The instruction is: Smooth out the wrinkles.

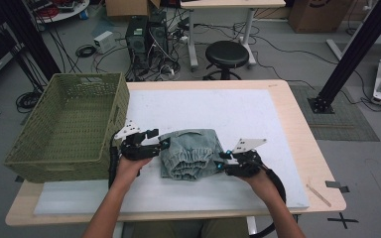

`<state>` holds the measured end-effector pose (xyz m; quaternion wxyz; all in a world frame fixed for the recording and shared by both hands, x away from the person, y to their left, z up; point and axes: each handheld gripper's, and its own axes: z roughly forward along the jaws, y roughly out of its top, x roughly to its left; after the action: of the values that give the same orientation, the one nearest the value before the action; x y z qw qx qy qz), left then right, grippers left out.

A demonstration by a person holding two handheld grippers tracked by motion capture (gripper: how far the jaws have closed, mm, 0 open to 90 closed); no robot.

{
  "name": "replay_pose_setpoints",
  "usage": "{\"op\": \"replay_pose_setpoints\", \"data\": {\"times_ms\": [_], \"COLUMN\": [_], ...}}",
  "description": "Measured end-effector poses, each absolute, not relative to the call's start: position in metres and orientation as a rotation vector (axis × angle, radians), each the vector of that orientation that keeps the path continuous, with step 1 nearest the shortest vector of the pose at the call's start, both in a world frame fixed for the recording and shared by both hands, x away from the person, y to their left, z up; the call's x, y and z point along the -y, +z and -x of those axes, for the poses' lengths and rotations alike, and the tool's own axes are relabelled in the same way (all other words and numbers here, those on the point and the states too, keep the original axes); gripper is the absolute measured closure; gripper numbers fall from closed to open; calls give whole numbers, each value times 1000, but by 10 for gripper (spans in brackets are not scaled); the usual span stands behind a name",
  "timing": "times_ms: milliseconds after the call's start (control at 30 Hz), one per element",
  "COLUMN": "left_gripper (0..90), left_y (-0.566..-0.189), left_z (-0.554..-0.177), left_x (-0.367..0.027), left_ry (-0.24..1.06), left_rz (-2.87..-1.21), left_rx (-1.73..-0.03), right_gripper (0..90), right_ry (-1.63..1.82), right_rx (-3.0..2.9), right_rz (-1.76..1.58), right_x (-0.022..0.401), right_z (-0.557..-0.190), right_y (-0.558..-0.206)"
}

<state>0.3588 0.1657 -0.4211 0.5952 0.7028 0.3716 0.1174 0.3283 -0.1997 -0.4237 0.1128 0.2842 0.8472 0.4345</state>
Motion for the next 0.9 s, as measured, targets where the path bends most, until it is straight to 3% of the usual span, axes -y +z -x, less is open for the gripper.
{"op": "replay_pose_setpoints", "data": {"times_ms": [33,133,167,300,467,533,567,600,633,900], "left_gripper": [296,296,296,295,297,342,429,429,490,687], "left_y": [-420,-419,-418,-418,-421,-424,-425,-427,-428,-438], "left_z": [-359,-359,-359,-358,-354,-352,-351,-350,-350,-344], "left_x": [-163,-162,-161,-159,-147,-141,-139,-137,-135,-133], "left_ry": [271,273,271,254,194,171,157,146,137,121], "left_rz": [-1635,-1636,-1635,-1638,-1666,-1706,-1722,-1749,-1769,-1855], "left_rx": [-856,-850,-848,-835,-746,-702,-685,-669,-659,-648], "right_gripper": [473,432,373,324,340,369,386,386,394,416], "right_ry": [1339,1364,1372,1335,1261,1223,1189,1189,1165,1128], "right_rx": [-2396,-2345,-2315,-2352,-2449,-2488,-2519,-2519,-2538,-2569], "right_rz": [-885,-909,-918,-883,-841,-808,-780,-780,-769,-767], "right_x": [201,197,188,172,157,155,155,155,155,153], "right_z": [-331,-336,-341,-348,-356,-356,-356,-356,-356,-355], "right_y": [-414,-405,-398,-396,-406,-411,-415,-415,-417,-423]}}
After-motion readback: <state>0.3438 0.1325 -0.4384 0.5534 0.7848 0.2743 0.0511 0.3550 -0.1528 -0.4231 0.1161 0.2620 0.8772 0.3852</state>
